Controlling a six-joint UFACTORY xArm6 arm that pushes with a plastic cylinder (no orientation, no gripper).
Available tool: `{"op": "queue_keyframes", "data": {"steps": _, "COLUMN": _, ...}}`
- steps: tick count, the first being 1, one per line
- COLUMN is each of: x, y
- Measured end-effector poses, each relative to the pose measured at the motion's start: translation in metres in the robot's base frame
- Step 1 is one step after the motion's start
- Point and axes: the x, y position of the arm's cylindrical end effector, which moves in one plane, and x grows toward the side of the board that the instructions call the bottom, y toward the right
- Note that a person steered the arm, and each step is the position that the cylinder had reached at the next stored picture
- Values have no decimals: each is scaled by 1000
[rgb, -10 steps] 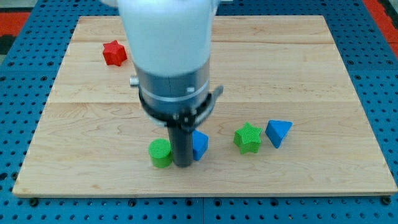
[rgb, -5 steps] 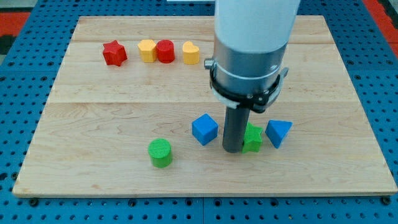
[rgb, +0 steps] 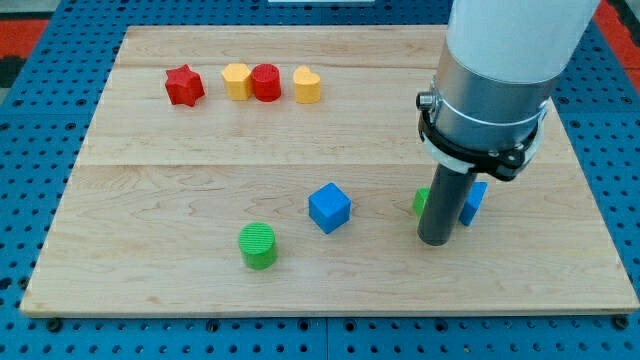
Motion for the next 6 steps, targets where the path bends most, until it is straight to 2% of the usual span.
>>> {"op": "queue_keyframes", "data": {"steps": 2, "x": -3, "y": 3}}
{"op": "queue_keyframes", "data": {"steps": 3, "x": -4, "y": 76}}
{"op": "queue_keyframes", "data": {"steps": 4, "x": -16, "y": 82}}
{"op": "queue_keyframes", "data": {"steps": 6, "x": -29, "y": 17}}
